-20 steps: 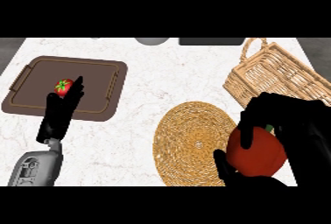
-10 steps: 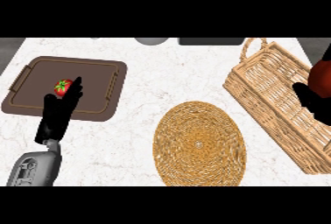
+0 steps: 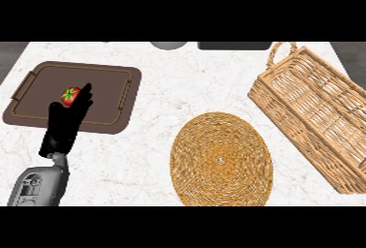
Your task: Pick the bell pepper from the placemat and place it in the basket
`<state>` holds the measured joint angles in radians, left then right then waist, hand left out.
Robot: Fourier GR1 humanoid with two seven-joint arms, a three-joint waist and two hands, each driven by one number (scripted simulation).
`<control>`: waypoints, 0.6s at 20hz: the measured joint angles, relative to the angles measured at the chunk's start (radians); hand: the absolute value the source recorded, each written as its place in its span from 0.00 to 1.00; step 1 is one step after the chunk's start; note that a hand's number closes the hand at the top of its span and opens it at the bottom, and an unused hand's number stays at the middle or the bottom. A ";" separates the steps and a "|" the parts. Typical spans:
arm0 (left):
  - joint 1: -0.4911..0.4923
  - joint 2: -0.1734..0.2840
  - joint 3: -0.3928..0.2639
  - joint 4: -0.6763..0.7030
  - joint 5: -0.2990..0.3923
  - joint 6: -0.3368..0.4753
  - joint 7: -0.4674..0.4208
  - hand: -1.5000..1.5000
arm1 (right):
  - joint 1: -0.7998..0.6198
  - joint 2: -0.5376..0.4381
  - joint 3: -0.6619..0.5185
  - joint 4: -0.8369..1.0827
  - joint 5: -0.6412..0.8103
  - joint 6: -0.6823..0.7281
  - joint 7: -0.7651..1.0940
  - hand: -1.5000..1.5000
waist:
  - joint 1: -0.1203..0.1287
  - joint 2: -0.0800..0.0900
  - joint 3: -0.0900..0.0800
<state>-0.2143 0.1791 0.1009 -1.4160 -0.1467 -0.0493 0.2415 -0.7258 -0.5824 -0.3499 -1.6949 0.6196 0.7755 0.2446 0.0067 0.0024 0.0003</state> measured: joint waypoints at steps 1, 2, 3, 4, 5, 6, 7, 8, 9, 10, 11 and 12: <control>0.003 0.001 0.000 -0.007 0.000 -0.002 0.006 0.50 | 0.003 -0.007 0.007 0.031 0.006 -0.018 -0.030 1.00 | 0.001 0.000 0.000; 0.002 0.003 0.000 -0.016 0.003 -0.006 0.017 0.50 | 0.003 -0.015 0.014 0.066 0.015 -0.037 -0.057 1.00 | 0.002 0.000 0.000; 0.008 0.001 0.000 -0.017 0.003 -0.006 0.014 0.50 | 0.002 -0.019 0.026 0.088 0.021 -0.046 -0.074 1.00 | 0.001 0.000 0.000; 0.010 -0.002 -0.002 -0.011 -0.002 -0.002 0.003 0.50 | 0.016 -0.023 0.033 0.101 0.030 -0.063 -0.097 1.00 | 0.001 0.000 0.000; 0.012 -0.005 -0.002 0.000 -0.006 0.002 -0.006 0.50 | 0.028 -0.034 0.041 0.132 0.044 -0.082 -0.132 1.00 | 0.001 0.000 0.000; 0.024 -0.005 -0.003 -0.013 -0.005 0.000 -0.007 0.50 | 0.034 -0.043 0.047 0.159 0.054 -0.098 -0.159 1.00 | 0.001 0.000 0.000; 0.014 -0.007 -0.004 -0.006 -0.007 0.002 -0.007 0.50 | 0.040 -0.045 0.054 0.189 0.066 -0.124 -0.187 1.00 | 0.001 0.000 0.000; 0.002 -0.010 -0.003 0.009 -0.010 0.007 -0.010 0.50 | 0.044 -0.038 0.066 0.220 0.080 -0.151 -0.208 1.00 | 0.001 0.000 0.000; -0.003 -0.014 -0.005 0.014 -0.015 0.013 -0.009 0.50 | 0.051 -0.038 0.064 0.250 0.079 -0.160 -0.229 1.00 | 0.001 0.001 0.000; -0.002 -0.010 -0.002 0.013 -0.014 0.010 -0.011 0.50 | 0.055 -0.031 0.067 0.267 0.075 -0.158 -0.231 1.00 | 0.000 0.000 0.000; -0.008 -0.005 0.003 0.011 -0.008 0.004 -0.003 0.50 | 0.061 -0.020 0.063 0.285 0.070 -0.160 -0.225 1.00 | 0.000 0.000 0.000; -0.013 -0.002 0.006 0.015 -0.004 -0.001 0.000 0.50 | 0.050 -0.006 0.058 0.311 0.065 -0.162 -0.209 0.00 | 0.001 0.000 0.000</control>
<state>-0.2270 0.1776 0.1073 -1.4008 -0.1502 -0.0501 0.2410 -0.6755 -0.5887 -0.2921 -1.3841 0.6844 0.6139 0.0353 0.0074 0.0023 0.0003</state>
